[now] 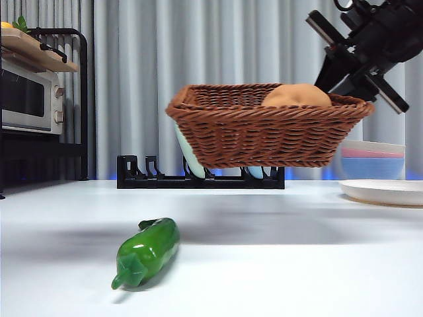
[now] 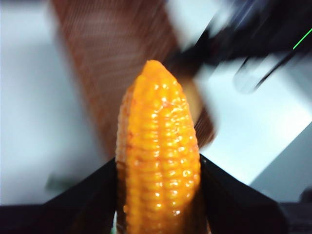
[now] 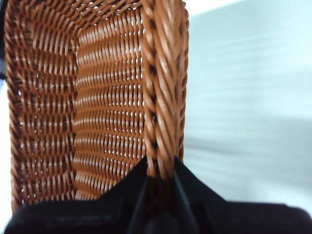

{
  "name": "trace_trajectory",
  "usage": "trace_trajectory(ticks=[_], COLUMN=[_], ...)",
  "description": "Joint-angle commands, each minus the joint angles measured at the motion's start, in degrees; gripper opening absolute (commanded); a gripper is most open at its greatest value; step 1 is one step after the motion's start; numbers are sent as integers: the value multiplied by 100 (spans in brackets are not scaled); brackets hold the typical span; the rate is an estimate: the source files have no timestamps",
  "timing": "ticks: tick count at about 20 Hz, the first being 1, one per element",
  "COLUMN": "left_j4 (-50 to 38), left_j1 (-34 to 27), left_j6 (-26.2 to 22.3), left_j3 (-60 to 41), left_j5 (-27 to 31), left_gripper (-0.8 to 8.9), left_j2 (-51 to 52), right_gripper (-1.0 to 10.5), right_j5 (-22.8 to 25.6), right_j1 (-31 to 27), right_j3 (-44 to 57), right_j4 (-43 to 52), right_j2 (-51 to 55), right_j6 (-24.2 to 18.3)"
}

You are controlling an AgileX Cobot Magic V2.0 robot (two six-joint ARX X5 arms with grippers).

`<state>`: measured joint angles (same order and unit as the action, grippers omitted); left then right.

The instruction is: Pick up the basket,pick up the corn from the table,pick up the potato from the table,pick up the cucumber from the table,put all items into the basket

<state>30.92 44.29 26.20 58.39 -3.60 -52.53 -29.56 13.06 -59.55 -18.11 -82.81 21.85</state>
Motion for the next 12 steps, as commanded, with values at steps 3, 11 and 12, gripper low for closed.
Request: trace_trajectory(ticks=[3, 11, 12], left_j4=[-125, -299, -254], left_j1=[-208, -431, -431], left_j6=[-769, -1062, -1060], left_j3=[1034, 1773, 1773], left_j5=[55, 52, 37], left_gripper=[-9, 133, 390], left_j2=[-1412, -3779, -3882], right_gripper=[-16, -16, -16], right_j5=[-7, -9, -9], right_j1=[407, 693, 693], right_j3=[-74, -74, -74], right_j4=[87, -83, -83], right_j2=[-9, -9, -9], right_j6=[81, 122, 122])
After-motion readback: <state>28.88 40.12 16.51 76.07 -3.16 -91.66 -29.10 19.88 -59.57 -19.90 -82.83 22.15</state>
